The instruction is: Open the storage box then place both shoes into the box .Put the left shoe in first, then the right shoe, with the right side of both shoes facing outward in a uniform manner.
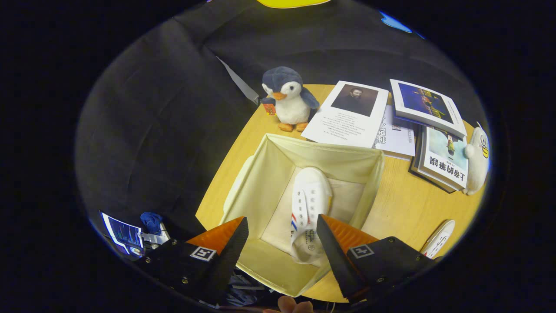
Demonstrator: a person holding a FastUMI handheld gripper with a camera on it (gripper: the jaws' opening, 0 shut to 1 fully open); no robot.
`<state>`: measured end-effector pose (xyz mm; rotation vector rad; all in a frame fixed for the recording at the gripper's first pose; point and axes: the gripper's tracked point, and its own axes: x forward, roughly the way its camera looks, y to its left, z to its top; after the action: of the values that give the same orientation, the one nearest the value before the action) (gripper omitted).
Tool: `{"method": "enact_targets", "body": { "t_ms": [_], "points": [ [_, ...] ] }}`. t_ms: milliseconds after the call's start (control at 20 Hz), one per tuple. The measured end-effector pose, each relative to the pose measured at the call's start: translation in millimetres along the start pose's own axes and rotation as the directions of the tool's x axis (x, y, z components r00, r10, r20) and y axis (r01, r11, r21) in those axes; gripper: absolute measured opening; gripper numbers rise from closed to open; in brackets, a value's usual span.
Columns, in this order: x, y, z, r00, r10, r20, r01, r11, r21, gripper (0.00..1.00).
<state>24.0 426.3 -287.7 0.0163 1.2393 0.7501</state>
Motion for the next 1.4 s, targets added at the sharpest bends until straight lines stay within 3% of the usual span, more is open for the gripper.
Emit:
{"method": "enact_targets", "body": {
  "t_ms": [450,900,1250,1400],
  "points": [
    [-50,-27,9,0.997,-0.017,0.080,0.015,1.000,0.026,0.97],
    [-122,-94,-15,0.979,-0.089,0.184,0.080,0.995,0.057,0.97],
    [-167,-161,-46,0.950,-0.172,0.261,0.138,0.980,0.145,0.97],
    [-178,-204,-71,0.934,-0.253,0.250,0.209,0.959,0.189,0.97]
  ]
}}
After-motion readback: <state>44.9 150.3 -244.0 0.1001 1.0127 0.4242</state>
